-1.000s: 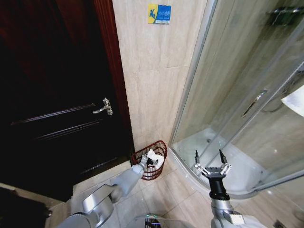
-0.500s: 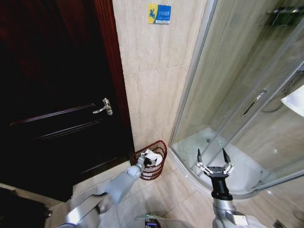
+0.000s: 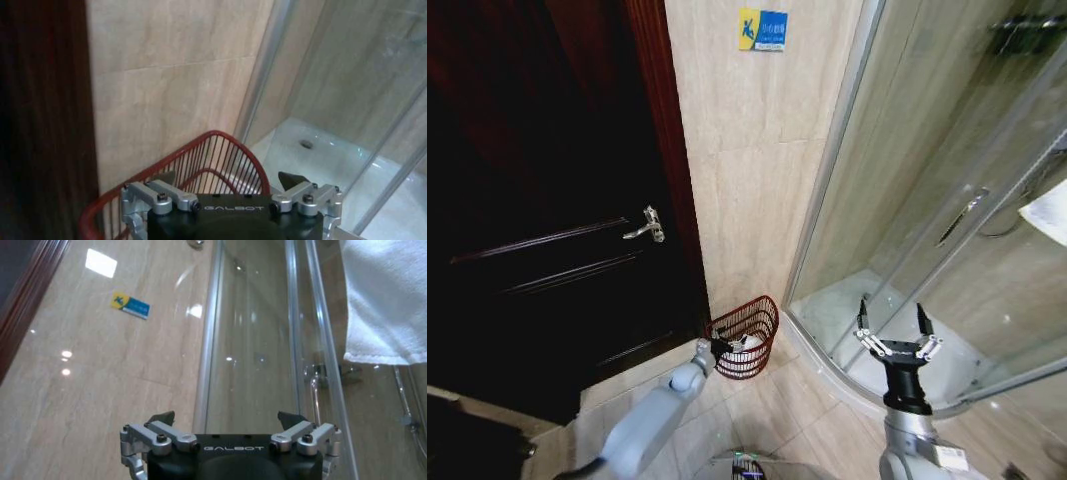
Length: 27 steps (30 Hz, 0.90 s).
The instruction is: Discard the used towel into the hamper.
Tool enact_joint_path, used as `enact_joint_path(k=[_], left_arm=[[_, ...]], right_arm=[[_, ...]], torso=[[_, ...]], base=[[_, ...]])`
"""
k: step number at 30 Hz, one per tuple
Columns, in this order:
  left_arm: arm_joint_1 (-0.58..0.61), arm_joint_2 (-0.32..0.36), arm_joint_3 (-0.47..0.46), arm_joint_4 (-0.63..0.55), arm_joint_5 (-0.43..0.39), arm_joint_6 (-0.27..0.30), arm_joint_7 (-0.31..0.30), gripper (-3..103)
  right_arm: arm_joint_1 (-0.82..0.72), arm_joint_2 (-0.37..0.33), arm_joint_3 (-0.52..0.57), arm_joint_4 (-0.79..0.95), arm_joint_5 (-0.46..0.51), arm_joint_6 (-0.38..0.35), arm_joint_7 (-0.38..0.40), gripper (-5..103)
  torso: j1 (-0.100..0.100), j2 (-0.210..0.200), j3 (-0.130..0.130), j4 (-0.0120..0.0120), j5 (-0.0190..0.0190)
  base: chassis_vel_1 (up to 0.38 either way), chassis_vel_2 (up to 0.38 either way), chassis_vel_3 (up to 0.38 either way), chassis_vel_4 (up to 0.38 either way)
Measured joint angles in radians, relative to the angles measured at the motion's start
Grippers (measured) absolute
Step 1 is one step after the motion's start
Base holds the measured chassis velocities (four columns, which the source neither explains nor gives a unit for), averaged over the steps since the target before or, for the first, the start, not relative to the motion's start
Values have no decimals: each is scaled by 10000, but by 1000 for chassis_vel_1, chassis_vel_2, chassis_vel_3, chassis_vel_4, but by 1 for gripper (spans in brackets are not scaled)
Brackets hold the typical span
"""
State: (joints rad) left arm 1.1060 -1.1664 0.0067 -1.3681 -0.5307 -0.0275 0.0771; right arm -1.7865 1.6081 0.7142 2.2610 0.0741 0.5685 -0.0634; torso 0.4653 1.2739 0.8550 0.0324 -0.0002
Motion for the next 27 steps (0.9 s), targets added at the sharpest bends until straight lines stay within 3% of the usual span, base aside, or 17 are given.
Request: enact_joint_path(k=[4,12,14,17,19,21,24,27], left_arm=[[1518,249,-918,-1375,10,-34,-95,100],[2893,294,-2063,-2812,255,-69,-259,100],[3361,-37,-2846,-3298,905,-277,-237,100],[3468,-203,-3102,-3402,1201,-393,-200,100],[3858,-707,-3811,-3921,1881,-574,-106,100],[4286,-984,-4328,-4454,2187,-666,-76,100],[4439,-1052,-4488,-4630,2306,-723,-101,100],[5138,-1470,-5537,-5679,2569,-831,-289,100]], right_arm=[[69,0,0,209,203,-213,40,100],[161,0,2,623,-24,-723,28,100],[164,0,9,939,-114,-1133,35,100],[171,0,9,1027,-115,-1282,46,100],[239,0,15,1262,-134,-1835,142,100],[261,0,24,1398,-137,-2362,253,100],[260,0,33,1425,-134,-2512,296,100],[245,0,77,1504,50,-3087,540,100]], torso=[[-1,0,0,0,1],[-1,0,1,0,1],[-1,0,0,0,1],[0,0,0,0,0],[0,0,0,0,-1],[1,0,0,0,0],[1,0,1,0,1],[0,0,0,0,2]], base=[[0,0,0,0],[0,0,0,0],[0,0,0,0],[0,0,0,0],[0,0,0,0],[0,0,0,0],[0,0,0,0],[0,0,0,0]])
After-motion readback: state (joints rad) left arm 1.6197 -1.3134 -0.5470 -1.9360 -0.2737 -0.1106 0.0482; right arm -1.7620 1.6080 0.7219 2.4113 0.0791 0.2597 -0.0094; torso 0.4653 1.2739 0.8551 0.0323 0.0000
